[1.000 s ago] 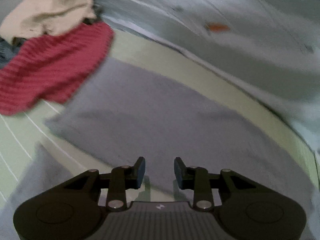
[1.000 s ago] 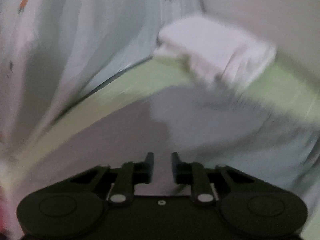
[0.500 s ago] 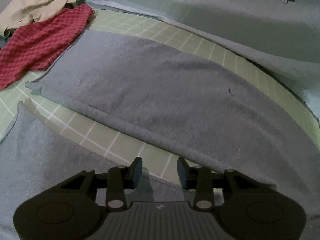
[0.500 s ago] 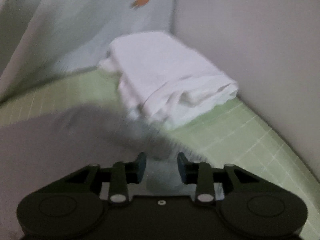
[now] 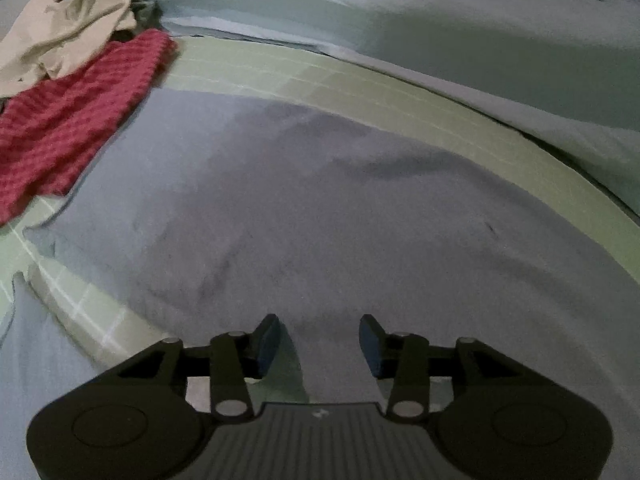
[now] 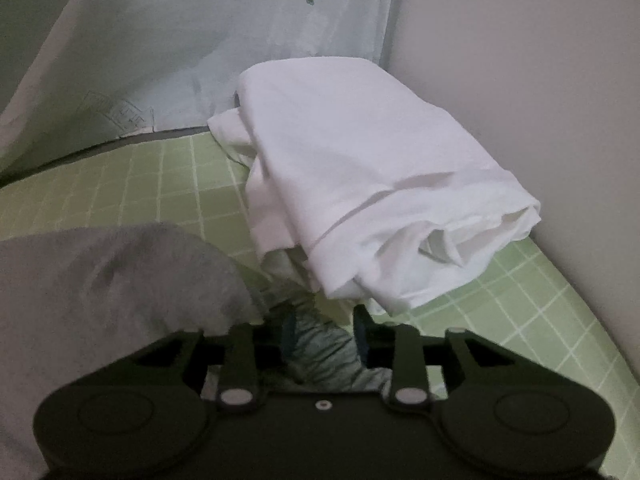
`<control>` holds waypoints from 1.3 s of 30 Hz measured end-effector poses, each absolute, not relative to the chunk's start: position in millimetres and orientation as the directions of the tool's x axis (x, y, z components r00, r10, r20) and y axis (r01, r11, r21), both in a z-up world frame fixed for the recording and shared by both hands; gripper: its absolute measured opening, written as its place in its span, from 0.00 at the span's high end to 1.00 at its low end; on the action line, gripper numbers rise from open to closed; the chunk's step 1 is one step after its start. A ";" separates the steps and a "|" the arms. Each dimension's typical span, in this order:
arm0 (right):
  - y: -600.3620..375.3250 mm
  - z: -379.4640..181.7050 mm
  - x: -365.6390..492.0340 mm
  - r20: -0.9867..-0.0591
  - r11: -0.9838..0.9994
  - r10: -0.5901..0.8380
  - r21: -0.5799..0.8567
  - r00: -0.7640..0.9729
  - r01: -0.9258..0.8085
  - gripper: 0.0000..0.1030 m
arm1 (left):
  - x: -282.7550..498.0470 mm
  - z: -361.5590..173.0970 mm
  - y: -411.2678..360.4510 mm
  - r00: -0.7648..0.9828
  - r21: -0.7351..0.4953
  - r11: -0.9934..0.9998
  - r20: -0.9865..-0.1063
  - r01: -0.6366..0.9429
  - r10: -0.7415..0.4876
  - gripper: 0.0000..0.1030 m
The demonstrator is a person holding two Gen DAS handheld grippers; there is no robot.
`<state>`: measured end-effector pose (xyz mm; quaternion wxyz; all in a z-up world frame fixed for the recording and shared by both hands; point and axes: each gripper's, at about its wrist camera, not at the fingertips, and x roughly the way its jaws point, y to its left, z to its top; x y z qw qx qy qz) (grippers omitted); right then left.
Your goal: Fold clothes
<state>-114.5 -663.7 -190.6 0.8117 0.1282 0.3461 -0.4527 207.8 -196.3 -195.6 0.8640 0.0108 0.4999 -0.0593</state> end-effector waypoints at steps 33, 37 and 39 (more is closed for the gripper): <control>-687.1 -201.0 -69.2 -0.664 0.412 -0.725 -0.205 0.183 0.888 0.58 | 232.5 -199.3 -114.4 0.498 0.190 0.980 -0.845 -0.065 0.197 0.21; -674.8 -193.3 -74.5 -0.687 0.428 -0.703 -0.201 0.185 0.881 0.42 | 226.8 -198.1 -94.4 0.490 0.197 0.975 -0.843 -0.102 0.221 0.21; -661.4 -186.9 -83.9 -0.686 0.434 -0.700 -0.189 0.198 0.881 0.28 | 222.0 -195.8 -81.4 0.497 0.156 0.981 -0.847 -0.113 0.191 0.23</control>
